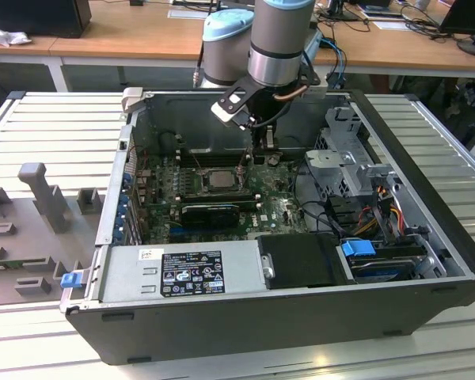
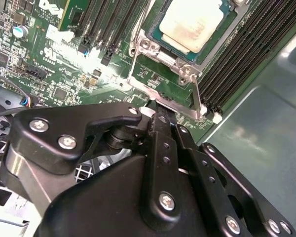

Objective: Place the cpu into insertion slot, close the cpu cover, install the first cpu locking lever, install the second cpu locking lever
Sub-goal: 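Close the cpu cover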

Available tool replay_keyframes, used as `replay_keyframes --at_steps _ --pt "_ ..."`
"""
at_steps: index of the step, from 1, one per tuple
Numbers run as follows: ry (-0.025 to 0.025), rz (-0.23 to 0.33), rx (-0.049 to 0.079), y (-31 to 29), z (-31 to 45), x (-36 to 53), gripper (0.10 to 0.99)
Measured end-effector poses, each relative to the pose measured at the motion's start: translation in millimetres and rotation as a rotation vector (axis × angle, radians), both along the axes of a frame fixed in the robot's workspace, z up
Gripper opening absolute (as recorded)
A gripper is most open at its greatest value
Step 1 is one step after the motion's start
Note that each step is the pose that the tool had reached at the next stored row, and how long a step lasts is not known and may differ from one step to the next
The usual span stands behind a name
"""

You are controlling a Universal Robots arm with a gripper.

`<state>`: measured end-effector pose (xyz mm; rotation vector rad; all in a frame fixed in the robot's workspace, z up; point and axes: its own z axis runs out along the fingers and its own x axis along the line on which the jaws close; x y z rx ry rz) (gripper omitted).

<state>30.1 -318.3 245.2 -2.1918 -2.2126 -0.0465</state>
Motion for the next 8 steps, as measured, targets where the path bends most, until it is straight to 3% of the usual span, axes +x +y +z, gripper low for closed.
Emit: replay_keyframes --at_steps 8 --pt "0.0000 0.000 0.000 0.0 0.0 -4.7 0.106"
